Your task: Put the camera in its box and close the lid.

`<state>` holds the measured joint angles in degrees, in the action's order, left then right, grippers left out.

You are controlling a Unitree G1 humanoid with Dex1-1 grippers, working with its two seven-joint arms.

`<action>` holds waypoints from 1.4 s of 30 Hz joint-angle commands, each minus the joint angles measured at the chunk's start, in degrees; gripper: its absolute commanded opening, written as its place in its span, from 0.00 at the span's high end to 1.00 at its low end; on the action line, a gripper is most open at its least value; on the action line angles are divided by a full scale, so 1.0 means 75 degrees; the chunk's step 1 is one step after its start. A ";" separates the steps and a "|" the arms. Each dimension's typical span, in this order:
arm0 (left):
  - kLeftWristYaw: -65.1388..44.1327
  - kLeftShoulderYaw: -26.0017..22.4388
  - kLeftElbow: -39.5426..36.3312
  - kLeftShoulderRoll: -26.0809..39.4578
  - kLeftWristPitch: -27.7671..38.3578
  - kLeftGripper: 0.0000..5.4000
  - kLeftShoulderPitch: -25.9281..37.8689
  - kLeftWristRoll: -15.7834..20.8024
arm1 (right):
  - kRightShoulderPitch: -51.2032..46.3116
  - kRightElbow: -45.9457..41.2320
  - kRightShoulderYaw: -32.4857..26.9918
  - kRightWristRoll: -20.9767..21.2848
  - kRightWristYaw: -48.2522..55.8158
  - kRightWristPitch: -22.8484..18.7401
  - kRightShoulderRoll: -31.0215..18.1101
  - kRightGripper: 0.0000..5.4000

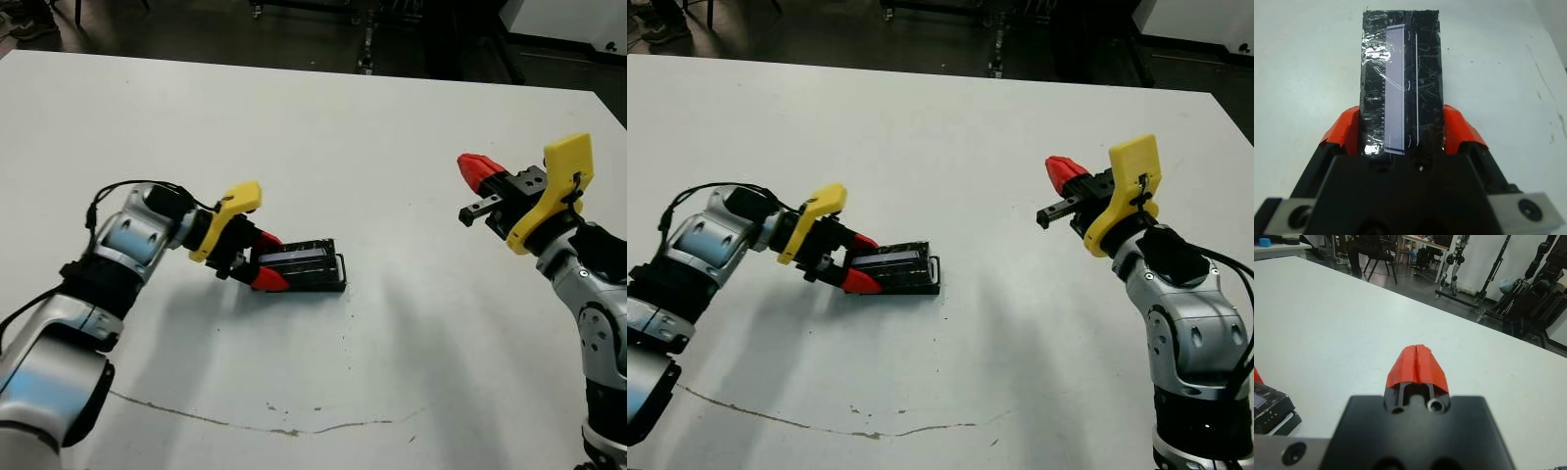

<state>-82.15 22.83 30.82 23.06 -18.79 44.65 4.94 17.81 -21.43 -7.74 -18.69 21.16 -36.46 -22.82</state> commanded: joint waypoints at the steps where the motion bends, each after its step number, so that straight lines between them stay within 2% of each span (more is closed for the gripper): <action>1: -0.0033 0.0412 0.0147 -0.0460 -0.0160 0.41 -0.0217 -0.0170 | -0.0069 -0.0051 -0.0071 -0.0003 -0.0066 -0.0132 -0.0110 1.00; 24: 0.0817 0.0497 0.0024 -0.0928 0.0123 0.41 -0.0317 -0.0694 | -0.0068 -0.0052 -0.0097 -0.0028 -0.0105 -0.0199 -0.0108 1.00; 30: 0.0862 0.0708 -0.0265 -0.0967 -0.0354 0.41 -0.0284 -0.0878 | -0.0100 -0.0025 -0.0094 0.0008 -0.0047 -0.0071 -0.0126 1.00; 42: 0.0478 0.1184 -0.0107 -0.0897 0.0047 0.41 0.0039 -0.1254 | -0.0092 -0.0089 -0.0065 0.0056 -0.0111 -0.0128 -0.0117 1.00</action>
<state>-77.85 27.99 28.54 19.38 -19.01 46.53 -3.06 17.74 -21.74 -7.90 -18.66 20.97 -36.99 -22.89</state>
